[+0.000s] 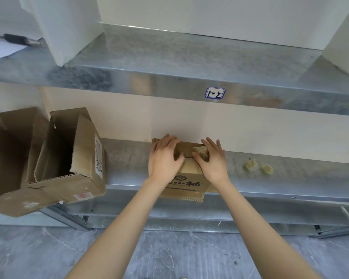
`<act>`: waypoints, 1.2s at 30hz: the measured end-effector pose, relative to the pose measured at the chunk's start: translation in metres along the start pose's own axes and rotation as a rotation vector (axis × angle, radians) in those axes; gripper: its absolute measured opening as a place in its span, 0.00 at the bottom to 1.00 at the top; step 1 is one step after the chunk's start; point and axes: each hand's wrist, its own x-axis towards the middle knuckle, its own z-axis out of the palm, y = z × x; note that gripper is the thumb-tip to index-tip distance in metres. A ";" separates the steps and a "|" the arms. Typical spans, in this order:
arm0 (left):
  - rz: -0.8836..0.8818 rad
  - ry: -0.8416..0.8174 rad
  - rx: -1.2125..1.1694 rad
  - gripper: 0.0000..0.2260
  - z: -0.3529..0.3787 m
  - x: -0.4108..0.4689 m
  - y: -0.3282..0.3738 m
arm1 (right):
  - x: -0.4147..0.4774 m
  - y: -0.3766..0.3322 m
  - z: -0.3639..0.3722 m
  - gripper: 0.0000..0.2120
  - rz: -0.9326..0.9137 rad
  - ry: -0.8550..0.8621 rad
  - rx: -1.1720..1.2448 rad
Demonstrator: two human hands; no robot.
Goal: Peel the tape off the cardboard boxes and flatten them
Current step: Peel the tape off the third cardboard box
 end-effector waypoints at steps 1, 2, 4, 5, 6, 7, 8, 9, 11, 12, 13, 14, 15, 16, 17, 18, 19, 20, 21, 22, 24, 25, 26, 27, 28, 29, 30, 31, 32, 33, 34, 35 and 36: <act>0.013 -0.010 0.029 0.17 0.003 0.000 0.002 | 0.000 0.000 0.000 0.25 -0.030 0.014 0.006; 0.022 -0.010 0.059 0.17 0.007 0.000 0.002 | 0.000 0.001 0.000 0.23 -0.062 0.023 0.015; 0.024 0.012 0.091 0.18 0.011 -0.002 0.000 | -0.001 0.001 -0.001 0.20 -0.117 -0.005 0.064; 0.021 0.025 0.094 0.18 0.012 -0.003 0.000 | -0.001 0.001 -0.001 0.19 -0.138 -0.034 0.112; 0.016 0.030 0.090 0.18 0.013 -0.002 -0.001 | -0.002 0.000 -0.003 0.18 -0.148 -0.059 0.191; 0.009 0.033 0.085 0.17 0.013 -0.001 -0.001 | -0.004 -0.002 -0.006 0.17 -0.132 -0.057 0.301; 0.005 0.032 0.083 0.17 0.013 -0.001 -0.001 | -0.004 -0.004 -0.010 0.15 -0.093 -0.028 0.425; 0.003 0.032 0.082 0.17 0.014 0.000 -0.001 | -0.004 -0.004 -0.015 0.13 -0.044 0.013 0.532; 0.005 0.037 0.079 0.17 0.014 -0.001 -0.002 | -0.002 -0.003 -0.026 0.11 0.035 0.083 0.649; 0.006 0.041 0.078 0.17 0.014 -0.001 -0.002 | -0.001 0.000 -0.031 0.11 0.060 0.100 0.700; 0.006 0.047 0.078 0.17 0.014 -0.001 -0.002 | 0.001 0.002 -0.035 0.12 0.077 0.101 0.760; 0.006 0.054 0.080 0.17 0.015 -0.001 -0.003 | 0.001 0.004 -0.040 0.12 0.088 0.087 0.803; 0.005 0.058 0.080 0.16 0.015 -0.001 -0.002 | 0.002 0.007 -0.043 0.12 0.096 0.062 0.819; 0.002 0.061 0.079 0.16 0.015 0.000 -0.002 | 0.001 0.009 -0.045 0.12 0.101 0.029 0.811; 0.001 0.064 0.076 0.16 0.015 0.000 -0.002 | 0.000 0.011 -0.046 0.12 0.108 -0.004 0.795; -0.001 0.063 0.074 0.16 0.015 0.000 -0.002 | -0.001 0.014 -0.047 0.12 0.116 -0.035 0.783; -0.003 0.061 0.072 0.16 0.015 -0.001 -0.002 | -0.002 0.014 -0.046 0.13 0.121 -0.060 0.771; -0.004 0.058 0.071 0.16 0.015 -0.001 -0.002 | -0.003 0.013 -0.045 0.16 0.124 -0.077 0.752; -0.003 0.056 0.072 0.16 0.015 -0.001 -0.002 | -0.003 0.009 -0.044 0.19 0.122 -0.088 0.736; -0.003 0.053 0.073 0.17 0.015 -0.001 -0.002 | -0.003 0.005 -0.043 0.22 0.131 -0.089 0.726; -0.005 0.050 0.072 0.17 0.014 -0.001 -0.002 | -0.001 0.000 -0.039 0.25 0.129 -0.071 0.727; -0.007 0.049 0.069 0.17 0.014 -0.001 -0.002 | -0.001 -0.002 -0.037 0.25 0.111 -0.059 0.695; -0.011 0.048 0.066 0.17 0.014 -0.002 -0.001 | -0.001 -0.003 -0.036 0.21 0.093 -0.047 0.649; -0.014 0.049 0.066 0.17 0.014 -0.002 -0.001 | -0.002 -0.003 -0.034 0.16 0.085 -0.035 0.613; -0.014 0.050 0.068 0.17 0.014 -0.002 -0.001 | -0.002 -0.003 -0.033 0.12 0.088 -0.030 0.601; -0.013 0.052 0.070 0.17 0.015 -0.002 -0.001 | -0.002 -0.003 -0.031 0.11 0.090 -0.018 0.590; -0.014 0.051 0.073 0.17 0.015 -0.002 -0.001 | -0.002 -0.002 -0.029 0.11 0.091 0.000 0.571; -0.015 0.050 0.074 0.17 0.015 -0.002 -0.001 | -0.002 -0.002 -0.028 0.12 0.086 0.017 0.549; -0.016 0.049 0.073 0.17 0.015 -0.002 -0.001 | -0.001 -0.001 -0.026 0.14 0.077 0.039 0.525; -0.016 0.050 0.071 0.17 0.015 -0.002 -0.001 | 0.000 0.000 -0.024 0.18 0.066 0.060 0.507; -0.016 0.052 0.068 0.17 0.015 -0.003 0.000 | 0.001 0.001 -0.023 0.22 0.064 0.078 0.490; -0.016 0.052 0.065 0.17 0.015 -0.003 0.000 | 0.001 0.000 -0.022 0.24 0.067 0.090 0.473; -0.014 0.052 0.064 0.17 0.015 -0.003 0.000 | 0.001 -0.002 -0.020 0.25 0.063 0.098 0.450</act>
